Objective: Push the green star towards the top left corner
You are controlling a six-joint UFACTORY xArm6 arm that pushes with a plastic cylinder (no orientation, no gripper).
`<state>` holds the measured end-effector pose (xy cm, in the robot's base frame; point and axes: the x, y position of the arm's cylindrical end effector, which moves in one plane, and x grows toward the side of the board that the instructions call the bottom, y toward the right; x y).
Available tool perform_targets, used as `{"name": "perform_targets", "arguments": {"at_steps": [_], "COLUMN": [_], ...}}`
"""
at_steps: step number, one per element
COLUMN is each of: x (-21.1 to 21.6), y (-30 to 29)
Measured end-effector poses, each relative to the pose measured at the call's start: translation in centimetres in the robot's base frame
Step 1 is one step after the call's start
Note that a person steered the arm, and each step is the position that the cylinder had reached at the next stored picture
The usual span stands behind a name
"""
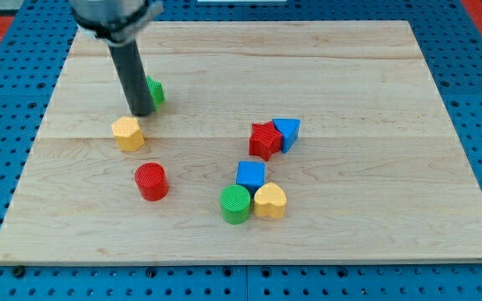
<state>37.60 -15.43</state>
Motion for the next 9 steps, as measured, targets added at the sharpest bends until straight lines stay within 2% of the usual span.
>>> {"name": "perform_targets", "arguments": {"at_steps": [1, 3, 4, 5, 6, 8, 9], "x": [-5.4, -7.5, -10.3, -11.0, -11.5, -13.0, -12.8], "y": [-0.2, 4.9, 3.1, 1.1, 5.7, 0.1, 0.1]}}
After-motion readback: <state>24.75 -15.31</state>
